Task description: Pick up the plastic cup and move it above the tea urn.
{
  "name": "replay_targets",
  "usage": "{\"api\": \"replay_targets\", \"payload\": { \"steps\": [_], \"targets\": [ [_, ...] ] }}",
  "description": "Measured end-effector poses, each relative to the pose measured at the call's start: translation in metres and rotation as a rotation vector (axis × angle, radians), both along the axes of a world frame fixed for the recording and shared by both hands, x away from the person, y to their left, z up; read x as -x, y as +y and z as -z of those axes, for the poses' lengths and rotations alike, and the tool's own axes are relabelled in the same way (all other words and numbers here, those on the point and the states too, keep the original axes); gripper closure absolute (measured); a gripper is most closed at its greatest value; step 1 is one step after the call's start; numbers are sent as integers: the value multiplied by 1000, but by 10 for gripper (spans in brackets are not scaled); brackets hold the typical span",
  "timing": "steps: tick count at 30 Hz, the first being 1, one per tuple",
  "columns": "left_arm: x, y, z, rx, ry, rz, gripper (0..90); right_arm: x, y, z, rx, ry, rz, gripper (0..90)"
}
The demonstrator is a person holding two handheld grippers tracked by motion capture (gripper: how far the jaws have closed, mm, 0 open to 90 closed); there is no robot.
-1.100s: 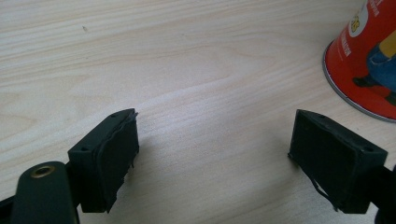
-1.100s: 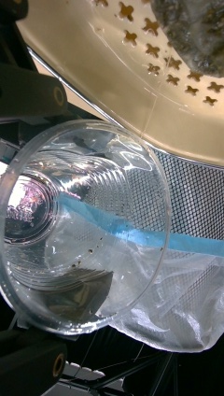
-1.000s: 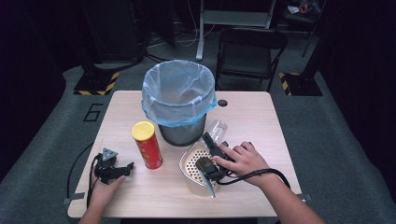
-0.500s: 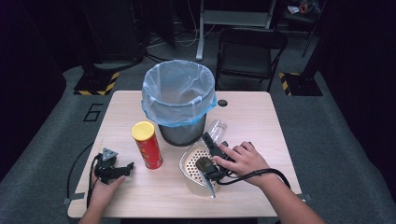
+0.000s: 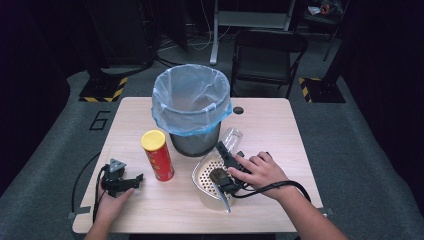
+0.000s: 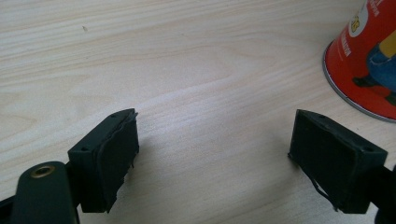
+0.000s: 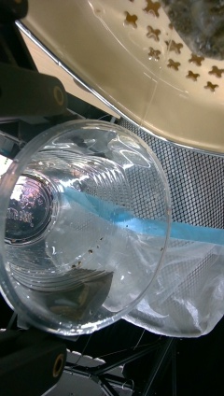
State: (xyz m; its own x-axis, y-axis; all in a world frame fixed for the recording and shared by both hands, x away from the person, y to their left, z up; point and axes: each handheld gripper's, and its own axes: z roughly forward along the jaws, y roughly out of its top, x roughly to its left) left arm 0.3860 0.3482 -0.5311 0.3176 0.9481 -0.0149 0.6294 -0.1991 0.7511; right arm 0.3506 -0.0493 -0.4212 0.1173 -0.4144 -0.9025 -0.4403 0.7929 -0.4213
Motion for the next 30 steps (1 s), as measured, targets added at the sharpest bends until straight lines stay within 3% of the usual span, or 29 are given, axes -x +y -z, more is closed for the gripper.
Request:
{"api": "replay_targets", "payload": {
  "steps": [7, 11, 17, 21, 22, 24, 28, 30],
  "targets": [
    [0, 0, 0, 0, 0, 0, 150, 0, 1, 0, -16, 1, -5, 345],
    [0, 0, 0, -1, 2, 0, 150, 2, 0, 4, -76, 10, 8, 345],
    [0, 0, 0, 0, -1, 0, 150, 2, 2, 5, -82, -9, 2, 343],
    [0, 0, 0, 0, -1, 0, 150, 2, 2, 6, -117, -23, -4, 343],
    [0, 0, 0, -2, 2, 1, 150, 3, 1, 7, -153, -15, 1, 343],
    [0, 0, 0, 0, -1, 0, 150, 3, 2, 4, -164, 2, 0, 343],
    [0, 0, 0, 0, -1, 0, 150, 3, 0, 4, -293, 29, 10, 343],
    [0, 0, 0, 0, -1, 0, 150, 3, 0, 4, -314, 32, 10, 343]
  ]
}}
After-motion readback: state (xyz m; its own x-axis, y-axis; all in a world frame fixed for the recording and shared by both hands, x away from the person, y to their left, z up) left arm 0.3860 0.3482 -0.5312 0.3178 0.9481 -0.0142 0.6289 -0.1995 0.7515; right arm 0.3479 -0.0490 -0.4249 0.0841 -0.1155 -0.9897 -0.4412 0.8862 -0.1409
